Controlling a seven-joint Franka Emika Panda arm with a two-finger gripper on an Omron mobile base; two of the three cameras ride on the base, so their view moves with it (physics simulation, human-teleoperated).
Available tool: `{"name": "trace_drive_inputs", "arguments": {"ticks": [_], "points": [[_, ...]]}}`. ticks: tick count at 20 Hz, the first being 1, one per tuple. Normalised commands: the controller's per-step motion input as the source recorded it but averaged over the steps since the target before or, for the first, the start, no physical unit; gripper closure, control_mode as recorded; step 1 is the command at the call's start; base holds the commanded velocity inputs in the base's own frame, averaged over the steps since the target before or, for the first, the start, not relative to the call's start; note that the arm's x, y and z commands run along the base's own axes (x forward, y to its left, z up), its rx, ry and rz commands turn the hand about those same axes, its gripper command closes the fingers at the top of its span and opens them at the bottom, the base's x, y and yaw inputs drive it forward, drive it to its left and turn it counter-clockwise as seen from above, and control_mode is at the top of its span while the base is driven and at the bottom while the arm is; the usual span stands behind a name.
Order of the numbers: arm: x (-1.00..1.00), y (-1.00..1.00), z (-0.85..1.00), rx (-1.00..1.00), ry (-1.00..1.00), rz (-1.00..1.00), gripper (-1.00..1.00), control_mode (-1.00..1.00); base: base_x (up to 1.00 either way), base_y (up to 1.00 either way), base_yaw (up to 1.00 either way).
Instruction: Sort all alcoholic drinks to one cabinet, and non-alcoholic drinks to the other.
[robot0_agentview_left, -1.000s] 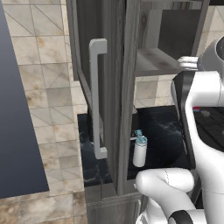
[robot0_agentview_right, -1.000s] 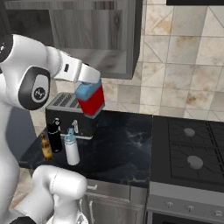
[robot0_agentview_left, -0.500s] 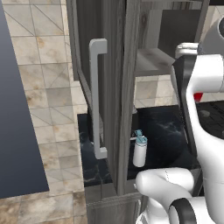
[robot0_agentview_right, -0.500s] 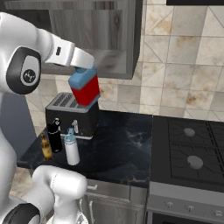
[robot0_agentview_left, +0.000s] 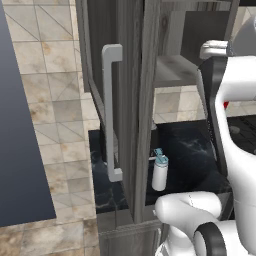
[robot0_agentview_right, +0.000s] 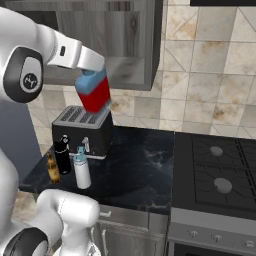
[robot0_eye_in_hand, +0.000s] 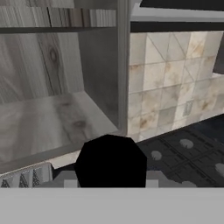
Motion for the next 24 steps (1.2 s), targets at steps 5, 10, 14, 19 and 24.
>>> {"name": "trace_drive_inputs", "arguments": {"ticks": [5,10,14,19,24], "points": [[0.1,0.05,0.08,0.0,-0.09,0.04,1.0,-1.0,0.0,0.0,0.0],[0.17,0.03,0.04,0.0,-0.06,0.05,1.0,-1.0,0.0,0.0,0.0],[0.23,0.0,0.04,0.0,-0.01,0.03,1.0,-1.0,0.0,0.0,0.0],[0.3,0.0,0.0,0.0,0.0,0.01,1.0,-1.0,0.0,0.0,0.0],[0.39,0.0,0.0,0.0,-0.04,0.0,1.0,-1.0,0.0,0.0,0.0]]}}
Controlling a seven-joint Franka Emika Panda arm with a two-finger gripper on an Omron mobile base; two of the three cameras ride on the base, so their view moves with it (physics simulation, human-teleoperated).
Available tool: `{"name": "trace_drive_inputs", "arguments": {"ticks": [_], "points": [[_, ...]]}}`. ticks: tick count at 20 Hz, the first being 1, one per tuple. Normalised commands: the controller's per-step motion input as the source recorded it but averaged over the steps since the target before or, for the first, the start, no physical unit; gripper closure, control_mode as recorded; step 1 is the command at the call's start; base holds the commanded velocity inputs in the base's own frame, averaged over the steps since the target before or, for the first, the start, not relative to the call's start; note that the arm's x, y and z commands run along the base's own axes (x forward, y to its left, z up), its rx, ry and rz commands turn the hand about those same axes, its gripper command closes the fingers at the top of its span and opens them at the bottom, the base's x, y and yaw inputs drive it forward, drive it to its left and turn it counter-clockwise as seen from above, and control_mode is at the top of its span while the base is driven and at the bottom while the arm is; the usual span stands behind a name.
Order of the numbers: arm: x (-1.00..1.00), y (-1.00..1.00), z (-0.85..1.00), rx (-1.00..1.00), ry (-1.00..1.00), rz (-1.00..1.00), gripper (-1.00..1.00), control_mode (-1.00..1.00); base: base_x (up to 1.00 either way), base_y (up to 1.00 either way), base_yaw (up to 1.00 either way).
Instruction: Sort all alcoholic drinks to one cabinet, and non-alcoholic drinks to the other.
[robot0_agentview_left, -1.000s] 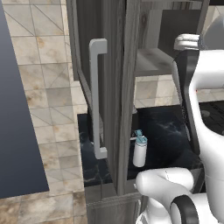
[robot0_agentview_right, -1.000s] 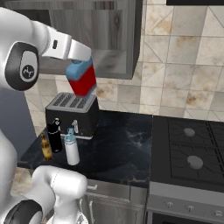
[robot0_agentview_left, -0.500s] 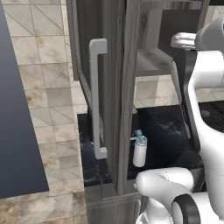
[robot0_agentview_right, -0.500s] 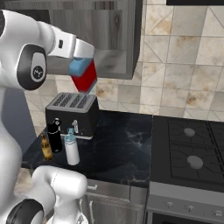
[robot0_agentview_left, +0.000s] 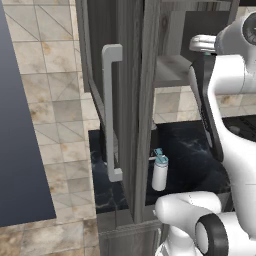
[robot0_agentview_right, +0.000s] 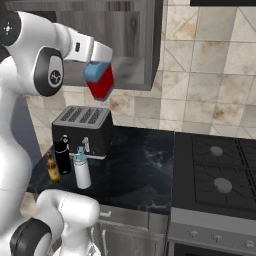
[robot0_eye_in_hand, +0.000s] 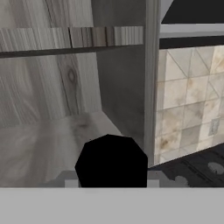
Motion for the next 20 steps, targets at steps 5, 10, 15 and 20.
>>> {"name": "trace_drive_inputs", "arguments": {"ticks": [5,10,15,20], "points": [[0.36,0.0,0.0,-0.02,-0.08,0.0,1.0,-1.0,0.0,0.0,0.0],[0.33,-0.02,0.0,-0.01,-0.08,0.0,1.0,-1.0,0.0,0.0,0.0],[0.37,-0.06,0.0,0.0,-0.05,0.0,1.0,-1.0,0.0,0.0,0.0],[0.4,-0.08,-0.04,0.0,-0.02,0.01,1.0,-1.0,0.0,0.0,0.0]]}}
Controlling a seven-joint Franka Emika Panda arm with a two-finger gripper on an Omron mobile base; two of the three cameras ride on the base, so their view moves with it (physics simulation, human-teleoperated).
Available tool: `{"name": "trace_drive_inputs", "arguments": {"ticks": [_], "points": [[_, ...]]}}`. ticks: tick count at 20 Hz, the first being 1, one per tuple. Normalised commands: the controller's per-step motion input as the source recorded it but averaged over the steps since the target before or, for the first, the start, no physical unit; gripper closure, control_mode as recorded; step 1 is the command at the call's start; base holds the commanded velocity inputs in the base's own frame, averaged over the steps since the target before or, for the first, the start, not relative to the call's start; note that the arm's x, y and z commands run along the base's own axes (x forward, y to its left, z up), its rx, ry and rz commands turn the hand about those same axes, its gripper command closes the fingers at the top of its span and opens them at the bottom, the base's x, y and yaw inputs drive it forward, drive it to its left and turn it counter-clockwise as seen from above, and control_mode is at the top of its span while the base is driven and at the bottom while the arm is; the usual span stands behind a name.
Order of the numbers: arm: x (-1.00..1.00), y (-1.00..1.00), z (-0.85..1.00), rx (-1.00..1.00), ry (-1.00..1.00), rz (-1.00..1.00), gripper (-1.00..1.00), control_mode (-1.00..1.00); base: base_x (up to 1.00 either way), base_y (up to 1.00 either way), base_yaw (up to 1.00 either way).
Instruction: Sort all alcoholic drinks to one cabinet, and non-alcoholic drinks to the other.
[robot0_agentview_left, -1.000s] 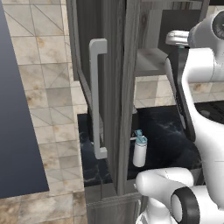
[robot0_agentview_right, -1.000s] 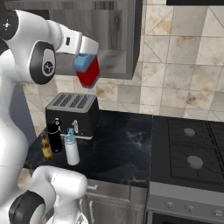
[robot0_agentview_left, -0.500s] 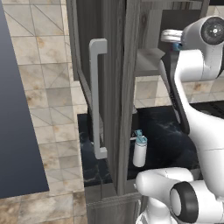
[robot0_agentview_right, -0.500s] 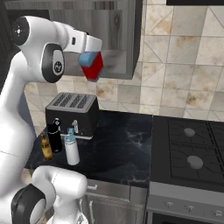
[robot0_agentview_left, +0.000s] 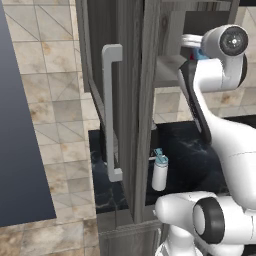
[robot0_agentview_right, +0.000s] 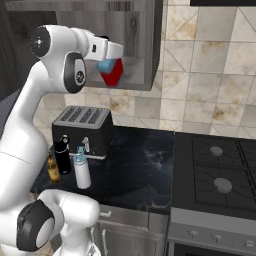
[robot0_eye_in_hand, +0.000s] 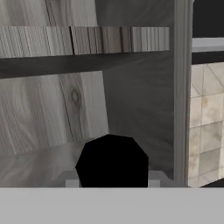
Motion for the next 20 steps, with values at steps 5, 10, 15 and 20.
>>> {"name": "trace_drive_inputs", "arguments": {"ticks": [5,10,15,20], "points": [[0.42,-0.1,-0.05,0.0,0.0,0.01,1.0,-1.0,0.0,0.0,0.0],[0.44,-0.09,-0.07,0.0,0.0,0.01,1.0,-1.0,0.0,0.0,0.0],[0.55,-0.05,-0.05,0.0,0.0,0.01,1.0,-1.0,0.0,0.0,0.0],[0.46,-0.02,-0.09,0.0,0.0,0.01,1.0,-1.0,0.0,0.0,0.0]]}}
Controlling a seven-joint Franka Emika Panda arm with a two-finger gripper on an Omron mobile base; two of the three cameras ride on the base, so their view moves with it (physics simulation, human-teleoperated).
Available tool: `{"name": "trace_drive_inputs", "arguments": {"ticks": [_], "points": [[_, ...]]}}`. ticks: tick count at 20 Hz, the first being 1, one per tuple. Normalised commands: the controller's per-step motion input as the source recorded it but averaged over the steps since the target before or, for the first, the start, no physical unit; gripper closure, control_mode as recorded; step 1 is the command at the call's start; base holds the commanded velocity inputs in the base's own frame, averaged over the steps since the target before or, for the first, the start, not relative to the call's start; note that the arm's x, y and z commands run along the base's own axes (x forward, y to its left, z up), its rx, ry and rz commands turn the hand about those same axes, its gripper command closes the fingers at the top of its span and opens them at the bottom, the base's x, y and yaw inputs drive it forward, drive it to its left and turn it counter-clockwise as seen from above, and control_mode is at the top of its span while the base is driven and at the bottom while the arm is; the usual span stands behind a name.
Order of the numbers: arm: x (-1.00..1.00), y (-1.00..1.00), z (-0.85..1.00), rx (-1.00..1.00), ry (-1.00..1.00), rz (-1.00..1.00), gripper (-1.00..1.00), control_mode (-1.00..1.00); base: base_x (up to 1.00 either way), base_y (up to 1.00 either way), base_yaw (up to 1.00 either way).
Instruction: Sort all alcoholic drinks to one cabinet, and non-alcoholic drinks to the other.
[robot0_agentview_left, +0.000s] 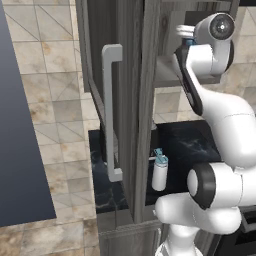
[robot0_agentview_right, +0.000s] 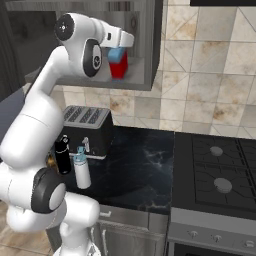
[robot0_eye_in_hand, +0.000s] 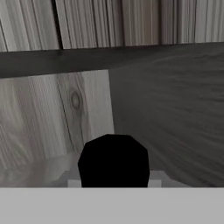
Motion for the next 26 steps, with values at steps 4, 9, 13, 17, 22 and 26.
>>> {"name": "trace_drive_inputs", "arguments": {"ticks": [4,9,13,17,22,26], "points": [[0.39,0.0,-0.13,0.0,-0.03,0.0,1.0,-1.0,0.0,0.0,0.0],[0.36,-0.03,-0.12,0.0,-0.03,0.0,1.0,-1.0,0.0,0.0,0.0],[0.27,0.0,-0.12,0.0,-0.04,0.0,1.0,-1.0,0.0,0.0,0.0],[0.19,0.0,-0.09,0.0,-0.03,0.0,1.0,-1.0,0.0,0.0,0.0],[0.13,0.0,-0.11,0.0,-0.03,0.0,-1.0,-1.0,0.0,0.0,0.0],[0.06,0.02,-0.18,0.0,-0.01,0.0,-1.0,-1.0,0.0,0.0,0.0]]}}
